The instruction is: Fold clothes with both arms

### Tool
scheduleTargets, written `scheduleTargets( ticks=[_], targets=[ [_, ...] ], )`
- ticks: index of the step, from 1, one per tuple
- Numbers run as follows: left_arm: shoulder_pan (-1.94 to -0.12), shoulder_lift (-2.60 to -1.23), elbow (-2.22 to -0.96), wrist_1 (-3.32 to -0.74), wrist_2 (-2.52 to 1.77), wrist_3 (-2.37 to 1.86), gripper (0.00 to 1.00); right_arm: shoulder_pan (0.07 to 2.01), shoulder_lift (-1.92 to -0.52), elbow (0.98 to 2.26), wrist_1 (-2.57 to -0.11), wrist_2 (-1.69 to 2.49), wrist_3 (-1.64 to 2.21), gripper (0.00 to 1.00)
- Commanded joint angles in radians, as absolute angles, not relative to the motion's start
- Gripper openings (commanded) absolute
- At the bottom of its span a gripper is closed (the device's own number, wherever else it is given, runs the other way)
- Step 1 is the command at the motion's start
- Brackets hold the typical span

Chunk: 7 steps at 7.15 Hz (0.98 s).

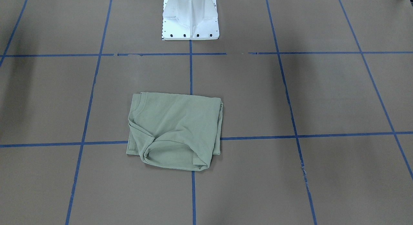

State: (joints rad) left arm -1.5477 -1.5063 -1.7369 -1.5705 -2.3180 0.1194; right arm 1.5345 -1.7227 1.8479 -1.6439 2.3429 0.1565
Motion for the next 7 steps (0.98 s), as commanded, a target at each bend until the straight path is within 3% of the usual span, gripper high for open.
scheduleTargets(
  ticks=[1, 7],
  targets=[
    [-1.548, -1.506, -1.727, -1.566, -2.321, 0.039, 1.0, 1.531, -1.713, 1.844, -1.643, 2.342, 0.16, 1.0],
    [-1.548, -1.506, -1.73, -1.569, -2.33, -0.021, 1.0, 1.531, -1.713, 1.844, -1.643, 2.345, 0.158, 1.0]
  ],
)
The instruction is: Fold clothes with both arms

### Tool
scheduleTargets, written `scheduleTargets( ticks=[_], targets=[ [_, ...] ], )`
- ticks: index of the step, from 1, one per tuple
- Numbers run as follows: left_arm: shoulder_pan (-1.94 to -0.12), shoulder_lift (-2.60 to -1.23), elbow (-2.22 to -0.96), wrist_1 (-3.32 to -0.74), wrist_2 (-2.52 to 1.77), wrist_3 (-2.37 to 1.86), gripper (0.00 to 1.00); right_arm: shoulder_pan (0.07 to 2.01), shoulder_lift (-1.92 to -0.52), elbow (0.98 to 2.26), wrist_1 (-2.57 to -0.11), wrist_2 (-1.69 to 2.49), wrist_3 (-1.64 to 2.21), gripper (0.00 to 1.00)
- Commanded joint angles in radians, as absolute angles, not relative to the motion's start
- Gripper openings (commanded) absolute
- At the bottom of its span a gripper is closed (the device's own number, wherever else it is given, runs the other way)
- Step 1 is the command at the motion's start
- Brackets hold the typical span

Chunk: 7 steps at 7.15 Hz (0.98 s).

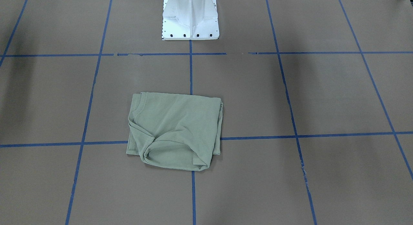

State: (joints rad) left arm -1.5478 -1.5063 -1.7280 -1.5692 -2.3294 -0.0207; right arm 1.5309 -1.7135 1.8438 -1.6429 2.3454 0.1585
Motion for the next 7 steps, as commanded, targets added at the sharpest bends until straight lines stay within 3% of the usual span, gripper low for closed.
scheduleTargets(
  ticks=[1, 7],
  targets=[
    [-1.548, -1.506, -1.732, -1.569, -2.329, -0.021, 1.0, 1.531, -1.713, 1.844, -1.643, 2.345, 0.158, 1.0],
    [-1.546, -1.512, -1.738, -1.569, -2.329, -0.023, 1.0, 1.532, -1.713, 1.842, -1.643, 2.345, 0.156, 1.0]
  ],
)
